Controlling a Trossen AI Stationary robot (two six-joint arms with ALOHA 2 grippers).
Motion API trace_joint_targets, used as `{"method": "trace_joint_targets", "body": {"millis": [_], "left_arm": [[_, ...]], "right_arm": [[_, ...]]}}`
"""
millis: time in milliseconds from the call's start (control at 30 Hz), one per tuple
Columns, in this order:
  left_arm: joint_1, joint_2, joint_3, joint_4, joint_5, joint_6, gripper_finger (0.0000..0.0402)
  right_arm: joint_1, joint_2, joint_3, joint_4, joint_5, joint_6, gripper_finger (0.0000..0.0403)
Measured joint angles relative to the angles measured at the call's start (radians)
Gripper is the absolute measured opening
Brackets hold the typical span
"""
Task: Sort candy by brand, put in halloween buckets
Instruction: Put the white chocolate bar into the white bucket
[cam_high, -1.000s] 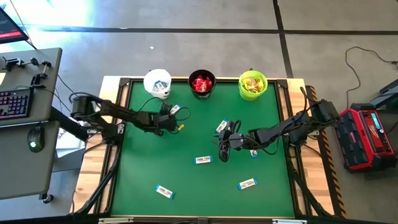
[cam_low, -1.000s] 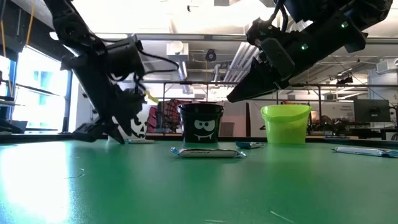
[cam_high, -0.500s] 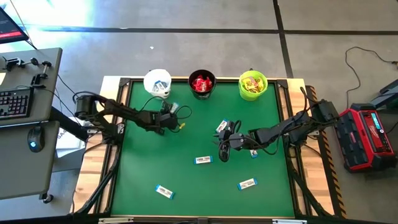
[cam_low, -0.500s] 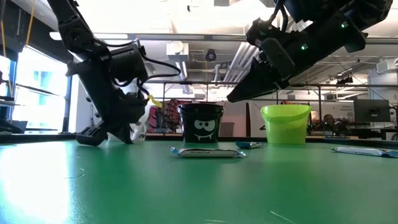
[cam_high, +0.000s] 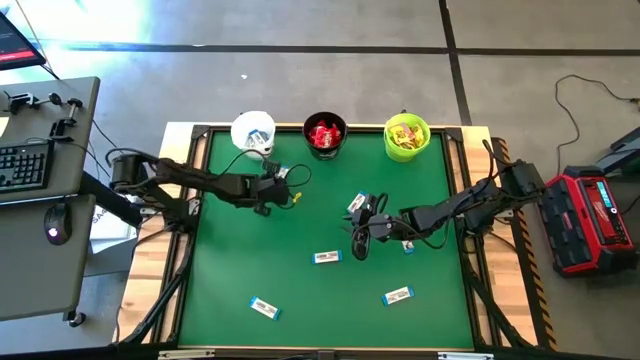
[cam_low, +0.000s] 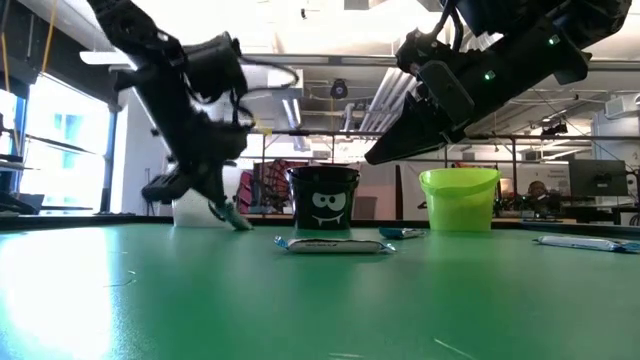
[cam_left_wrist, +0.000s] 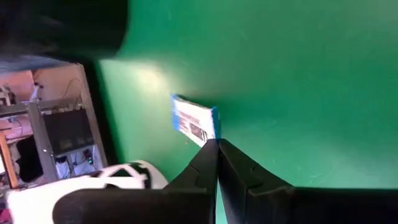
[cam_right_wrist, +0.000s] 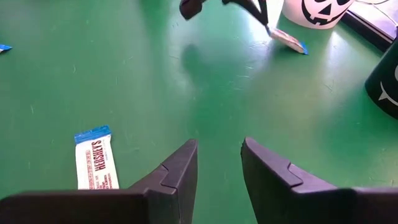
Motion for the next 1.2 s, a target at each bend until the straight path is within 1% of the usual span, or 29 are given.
{"method": "trace_joint_targets", "body": {"millis": [200, 500, 700, 767, 867, 1000, 1133, 1200], "left_arm": [[-0.004, -0.078, 0.029, -0.069, 0.006, -0.035, 0.0000], [-0.001, -0.228, 0.031, -0.085, 0.002, -0.080, 0.0000], [0.037, -0.333, 0.031, -0.084, -0.007, -0.121, 0.0000], [0.050, -0.363, 0.031, -0.085, -0.031, -0.122, 0.0000], [0.082, -0.411, 0.031, -0.083, -0.081, -0.123, 0.0000], [0.145, -0.469, 0.031, -0.065, -0.121, -0.139, 0.0000], [0.222, -0.501, 0.032, 0.019, -0.170, -0.107, 0.0000], [0.266, -0.503, 0.032, 0.063, -0.169, -0.081, 0.0000]], "right_arm": [[0.000, 0.000, 0.000, 0.000, 0.000, -0.003, 0.0115], [0.000, 0.000, 0.000, 0.000, 0.000, -0.003, 0.0115], [0.000, 0.000, 0.000, 0.000, 0.000, -0.005, 0.0115], [0.000, 0.000, 0.000, 0.000, 0.000, -0.003, 0.0115], [0.000, 0.000, 0.000, 0.000, 0.000, -0.003, 0.0115], [0.000, 0.000, 0.000, 0.000, 0.000, -0.003, 0.0115], [0.000, 0.000, 0.000, 0.000, 0.000, -0.003, 0.0115], [0.000, 0.000, 0.000, 0.000, 0.000, -0.003, 0.0115]]}}
